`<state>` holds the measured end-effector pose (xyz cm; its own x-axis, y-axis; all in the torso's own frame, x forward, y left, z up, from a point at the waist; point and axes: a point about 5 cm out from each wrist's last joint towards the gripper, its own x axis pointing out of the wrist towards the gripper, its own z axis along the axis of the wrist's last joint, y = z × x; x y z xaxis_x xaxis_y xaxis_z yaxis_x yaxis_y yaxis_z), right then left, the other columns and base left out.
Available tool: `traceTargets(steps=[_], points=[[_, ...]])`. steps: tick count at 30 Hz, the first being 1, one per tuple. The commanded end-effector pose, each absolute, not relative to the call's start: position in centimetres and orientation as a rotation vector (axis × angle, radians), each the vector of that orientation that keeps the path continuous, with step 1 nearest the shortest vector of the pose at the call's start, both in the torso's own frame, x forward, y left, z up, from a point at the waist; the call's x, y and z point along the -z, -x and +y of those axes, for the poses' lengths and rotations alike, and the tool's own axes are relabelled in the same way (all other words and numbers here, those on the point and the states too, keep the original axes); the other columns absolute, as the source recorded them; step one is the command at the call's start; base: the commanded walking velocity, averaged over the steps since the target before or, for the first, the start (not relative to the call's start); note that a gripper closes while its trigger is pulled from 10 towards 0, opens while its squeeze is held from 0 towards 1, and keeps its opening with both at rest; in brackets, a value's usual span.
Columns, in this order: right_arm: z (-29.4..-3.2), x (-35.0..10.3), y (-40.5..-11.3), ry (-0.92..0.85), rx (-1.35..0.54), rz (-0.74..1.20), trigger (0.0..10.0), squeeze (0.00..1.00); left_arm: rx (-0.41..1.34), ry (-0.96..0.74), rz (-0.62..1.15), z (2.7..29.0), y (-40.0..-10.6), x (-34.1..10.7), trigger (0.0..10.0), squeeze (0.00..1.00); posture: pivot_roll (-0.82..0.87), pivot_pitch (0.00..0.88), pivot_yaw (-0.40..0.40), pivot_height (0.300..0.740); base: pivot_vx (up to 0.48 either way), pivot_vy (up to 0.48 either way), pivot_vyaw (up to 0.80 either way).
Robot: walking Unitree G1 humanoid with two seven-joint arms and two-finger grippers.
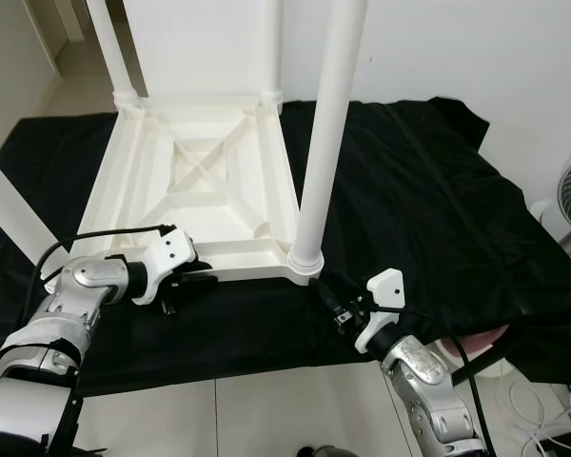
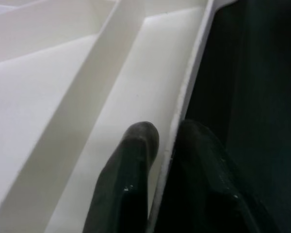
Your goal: Building children table
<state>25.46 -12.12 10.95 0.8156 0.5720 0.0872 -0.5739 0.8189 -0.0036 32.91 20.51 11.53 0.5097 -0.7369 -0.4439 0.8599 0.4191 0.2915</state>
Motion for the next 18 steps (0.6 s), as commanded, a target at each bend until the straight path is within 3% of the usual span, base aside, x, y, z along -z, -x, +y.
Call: traceTargets(steps=[1,4,5,10,11,14,15,16,17,18], points=[[-12.1,-10.7,-25.3,-0.009,-0.621,-0.076,10.0,0.00,0.896,-0.402,0.338,22.8,-32.0,-10.0,0.0,0.00,-0.03,0.072,0.005,0.740,0.000,0.000,0.00],[-12.1,-10.6,-25.4,0.001,-0.625,-0.074,10.0,0.00,0.971,-0.381,0.324,21.4,-30.6,-9.2,0.4,0.00,-0.03,0.070,-0.001,0.740,0.000,0.000,0.00],[-12.0,-10.6,-25.4,0.004,-0.630,-0.073,10.0,0.00,1.011,-0.374,0.324,20.6,-30.0,-8.7,10.0,0.00,-0.03,0.069,-0.004,0.740,0.000,0.000,0.00],[-11.9,-10.5,-25.4,0.007,-0.641,-0.069,10.0,0.00,1.050,-0.340,0.339,19.8,-29.5,-8.3,10.0,0.00,-0.02,0.068,-0.009,0.740,0.000,0.000,0.00],[-11.8,-10.4,-25.5,0.008,-0.647,-0.068,10.0,0.00,1.048,-0.315,0.337,19.7,-29.7,-8.5,10.0,1.00,-0.02,0.068,-0.010,0.740,0.000,0.000,0.00],[-11.8,-10.3,-25.5,0.012,-0.656,-0.065,10.0,0.00,1.065,-0.322,0.273,19.1,-30.1,-9.7,10.0,1.00,-0.02,0.066,-0.012,0.740,0.000,0.000,0.00],[-11.8,-10.3,-25.5,0.013,-0.657,-0.064,10.0,0.00,1.078,-0.323,0.254,18.8,-30.1,-10.0,10.0,0.70,-0.02,0.063,-0.012,0.740,0.000,0.000,0.00],[-11.8,-10.3,-25.5,0.013,-0.657,-0.064,10.0,0.00,1.078,-0.323,0.254,18.8,-30.1,-10.0,10.0,0.70,-0.02,0.063,-0.012,0.740,0.000,0.000,0.00],[-11.8,-10.3,-25.4,0.013,-0.657,-0.064,10.0,0.00,1.083,-0.319,0.238,18.4,-30.2,-10.3,10.0,0.00,-0.02,0.061,-0.011,0.740,0.000,0.000,0.00],[-11.8,-10.3,-25.4,0.013,-0.657,-0.064,10.0,0.00,1.083,-0.319,0.238,18.4,-30.2,-10.3,10.0,0.00,-0.02,0.061,-0.011,0.740,0.000,0.000,0.00]])
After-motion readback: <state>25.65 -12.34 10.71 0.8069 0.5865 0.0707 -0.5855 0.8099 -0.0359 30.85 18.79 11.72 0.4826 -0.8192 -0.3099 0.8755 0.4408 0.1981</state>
